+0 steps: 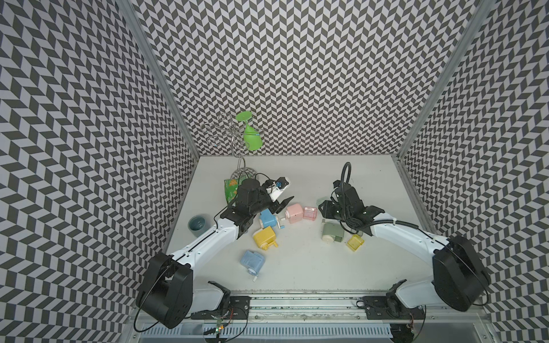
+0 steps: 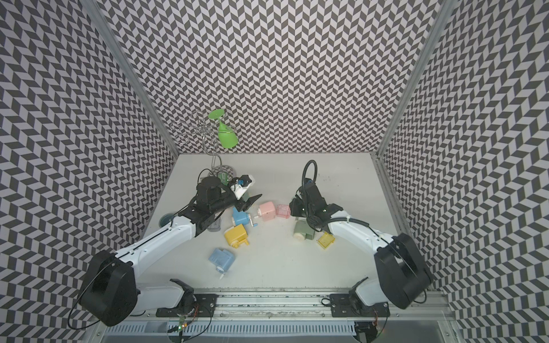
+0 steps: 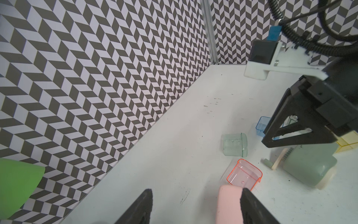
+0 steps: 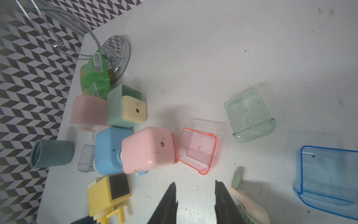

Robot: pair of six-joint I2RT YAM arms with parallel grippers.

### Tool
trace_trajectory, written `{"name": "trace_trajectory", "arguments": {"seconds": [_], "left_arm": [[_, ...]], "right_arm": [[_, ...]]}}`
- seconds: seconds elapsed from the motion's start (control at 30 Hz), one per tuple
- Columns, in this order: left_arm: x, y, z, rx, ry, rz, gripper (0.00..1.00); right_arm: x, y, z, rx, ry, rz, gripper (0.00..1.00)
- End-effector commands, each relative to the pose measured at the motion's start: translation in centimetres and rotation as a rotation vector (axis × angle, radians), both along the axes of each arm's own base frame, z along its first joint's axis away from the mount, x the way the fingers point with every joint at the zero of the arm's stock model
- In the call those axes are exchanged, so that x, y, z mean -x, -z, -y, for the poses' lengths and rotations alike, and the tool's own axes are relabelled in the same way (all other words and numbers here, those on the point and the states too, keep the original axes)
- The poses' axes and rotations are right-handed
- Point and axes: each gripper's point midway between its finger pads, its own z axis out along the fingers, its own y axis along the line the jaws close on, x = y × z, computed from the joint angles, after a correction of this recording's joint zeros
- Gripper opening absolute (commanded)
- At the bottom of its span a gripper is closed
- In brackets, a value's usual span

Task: Put the tray back into the pencil sharpener
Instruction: Adjust the container at the center of the board.

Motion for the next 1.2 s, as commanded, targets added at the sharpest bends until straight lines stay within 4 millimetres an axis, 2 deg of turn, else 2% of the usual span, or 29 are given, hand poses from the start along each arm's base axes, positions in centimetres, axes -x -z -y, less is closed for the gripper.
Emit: {"name": "trace_trajectory", "arguments": {"seconds": [0.0, 0.1, 0.23, 0.4, 0.7, 1.17], "left_arm": [[0.1, -1.4, -0.3, -0.002, -0.013, 0.057, 0.73], [0.3, -1.3, -0.3, -0.002, -0.011, 0.058, 0.73], [0.3, -1.6, -0.4, 0.001, -0.014, 0.067, 0.73], [0.4, -1.6, -0.4, 0.000, -0.014, 0.070, 0.73], [0.3, -1.0, -0.3, -0.008, -0.005, 0.055, 0.73], [0.1, 0.4, 0.1, -0.029, 0.015, 0.021, 0.73]], "right_arm": [[-1.3, 0.7, -1.2, -0.058, 0.048, -0.030, 0.35], [-1.8, 2.0, -1.8, -0.057, 0.064, -0.064, 0.36], [-2.4, 2.8, -2.7, -0.065, 0.060, -0.070, 0.36], [-3.3, 4.7, -2.5, -0.009, 0.110, -0.095, 0.36], [-3.5, 7.5, -2.8, 0.078, 0.120, -0.129, 0.29], [-3.6, 8.1, -1.9, 0.168, 0.114, -0.113, 0.17]]}}
